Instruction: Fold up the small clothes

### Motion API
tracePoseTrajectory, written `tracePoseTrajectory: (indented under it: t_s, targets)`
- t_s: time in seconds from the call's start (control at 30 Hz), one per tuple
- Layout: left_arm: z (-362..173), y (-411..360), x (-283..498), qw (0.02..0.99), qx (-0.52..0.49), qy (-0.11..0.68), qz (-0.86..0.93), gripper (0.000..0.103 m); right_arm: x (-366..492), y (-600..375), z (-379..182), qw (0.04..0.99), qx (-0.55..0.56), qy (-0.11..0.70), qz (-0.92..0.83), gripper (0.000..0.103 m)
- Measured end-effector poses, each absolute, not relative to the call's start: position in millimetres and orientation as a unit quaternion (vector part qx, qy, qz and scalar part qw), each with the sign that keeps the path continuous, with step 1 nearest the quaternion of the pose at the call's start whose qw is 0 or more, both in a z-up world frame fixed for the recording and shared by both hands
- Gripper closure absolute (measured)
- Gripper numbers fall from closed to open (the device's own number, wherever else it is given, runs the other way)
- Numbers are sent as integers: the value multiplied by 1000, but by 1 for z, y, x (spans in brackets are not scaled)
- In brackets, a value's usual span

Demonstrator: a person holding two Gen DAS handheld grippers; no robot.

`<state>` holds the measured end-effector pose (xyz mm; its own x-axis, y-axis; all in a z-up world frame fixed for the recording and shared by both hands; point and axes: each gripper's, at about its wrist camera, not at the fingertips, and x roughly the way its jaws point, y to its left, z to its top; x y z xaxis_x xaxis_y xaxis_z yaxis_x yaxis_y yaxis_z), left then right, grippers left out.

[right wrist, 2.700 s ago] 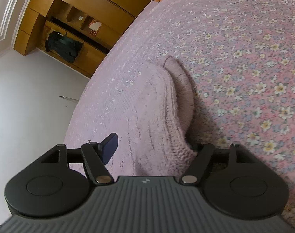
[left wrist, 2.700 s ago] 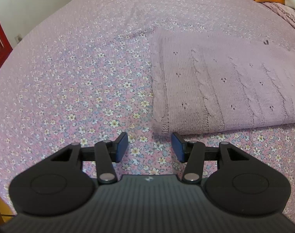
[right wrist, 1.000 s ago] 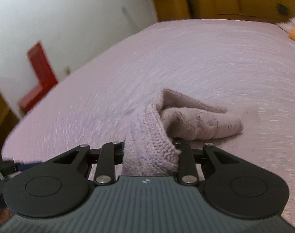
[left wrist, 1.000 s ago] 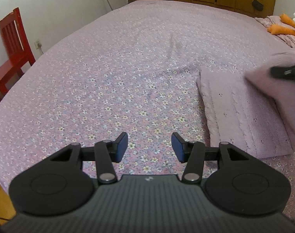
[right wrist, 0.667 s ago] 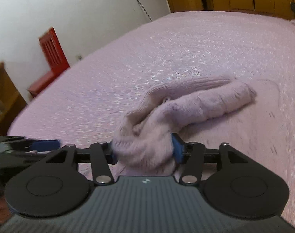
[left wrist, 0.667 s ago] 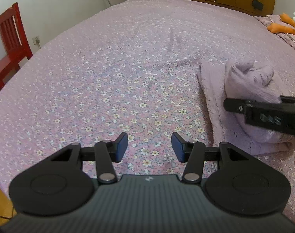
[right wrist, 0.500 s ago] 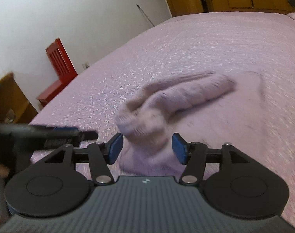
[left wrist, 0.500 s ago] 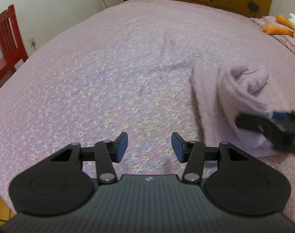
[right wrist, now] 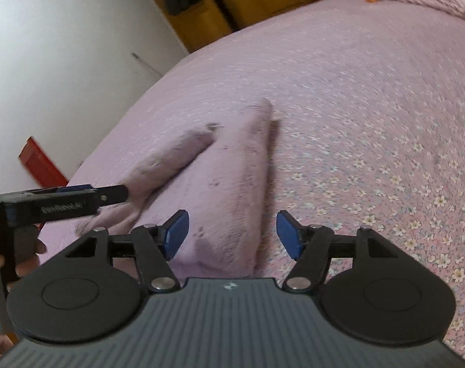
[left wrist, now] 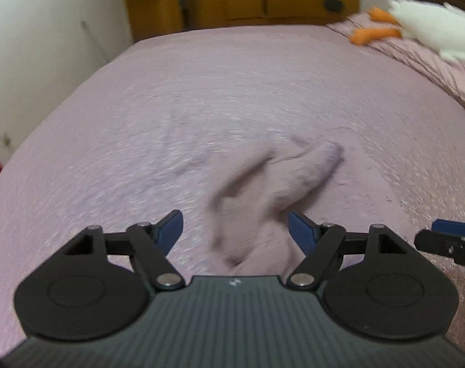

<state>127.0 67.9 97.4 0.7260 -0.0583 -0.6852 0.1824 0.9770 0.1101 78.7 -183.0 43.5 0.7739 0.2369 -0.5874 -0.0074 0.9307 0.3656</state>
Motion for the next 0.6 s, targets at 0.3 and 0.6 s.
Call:
tracePoseTrajectory:
  t_s: [0.3, 0.6]
  targets:
    - [60, 5, 164, 934, 161, 316, -44, 29, 106, -177, 20, 920, 202, 332, 59, 29]
    - [44, 61, 198, 940, 52, 330, 65, 92, 112, -152, 19, 923, 174, 329, 97, 29]
